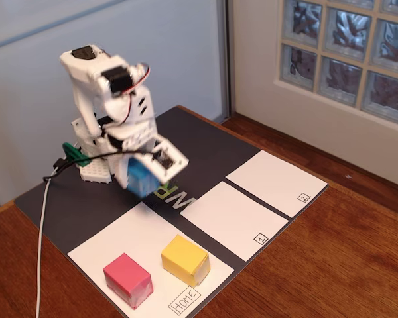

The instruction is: Move box blue to zone 2

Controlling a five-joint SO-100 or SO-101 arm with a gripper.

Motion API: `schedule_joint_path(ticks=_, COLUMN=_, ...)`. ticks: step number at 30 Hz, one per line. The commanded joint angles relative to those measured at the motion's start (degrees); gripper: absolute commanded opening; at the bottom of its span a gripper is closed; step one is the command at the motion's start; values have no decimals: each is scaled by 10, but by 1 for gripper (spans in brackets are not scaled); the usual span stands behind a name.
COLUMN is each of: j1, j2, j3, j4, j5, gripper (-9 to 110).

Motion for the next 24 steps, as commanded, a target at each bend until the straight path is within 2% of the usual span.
schedule_joint_path(ticks=1, j1=-62, j2=26, j3=-31, j4=39, j5=59, gripper=0)
schedule_joint_path(ticks=11, j1=-219, j2=-102, j3=-184, j4=149, j5=163, gripper=0)
schedule_joint_path(ticks=15, j1=-271, j2=-116, j3=-210, j4=157, j5=179, gripper=-1)
schedule_joint_path(ticks=24, j1=-384, j2=-212, j3=-286, j4=127, j5=288, gripper=-1)
